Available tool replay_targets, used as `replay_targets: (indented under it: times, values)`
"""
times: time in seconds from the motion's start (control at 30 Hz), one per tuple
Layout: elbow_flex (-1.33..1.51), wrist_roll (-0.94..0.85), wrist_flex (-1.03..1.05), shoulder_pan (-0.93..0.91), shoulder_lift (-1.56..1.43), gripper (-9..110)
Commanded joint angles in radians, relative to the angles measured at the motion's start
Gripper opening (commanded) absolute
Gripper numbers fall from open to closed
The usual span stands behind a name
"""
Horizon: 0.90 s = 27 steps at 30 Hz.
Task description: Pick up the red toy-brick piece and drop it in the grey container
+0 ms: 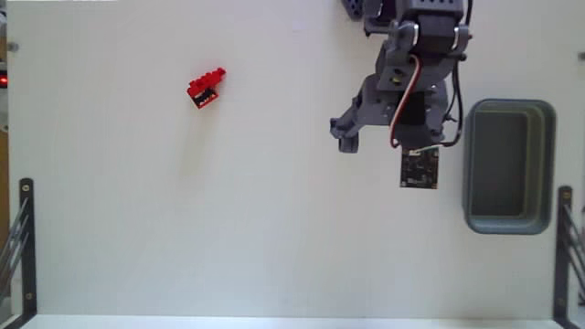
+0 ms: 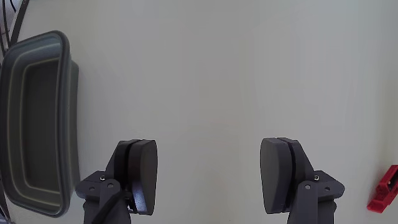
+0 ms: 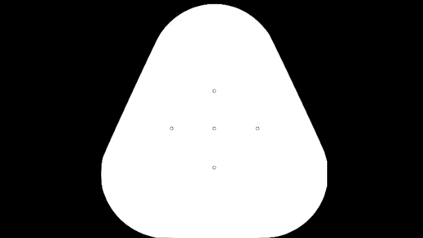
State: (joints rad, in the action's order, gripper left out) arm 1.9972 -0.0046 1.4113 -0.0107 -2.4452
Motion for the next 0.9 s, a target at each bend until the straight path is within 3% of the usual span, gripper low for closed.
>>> replay_targets:
  times: [0.0,0.6,0.87]
  values:
    - [0.002,0.005,0.019,0.011,-0.035,110]
    - [0.002,0.005,0.019,0.007,-0.035,110]
    - [0.002,0.005,0.019,-0.12,-0.035,110]
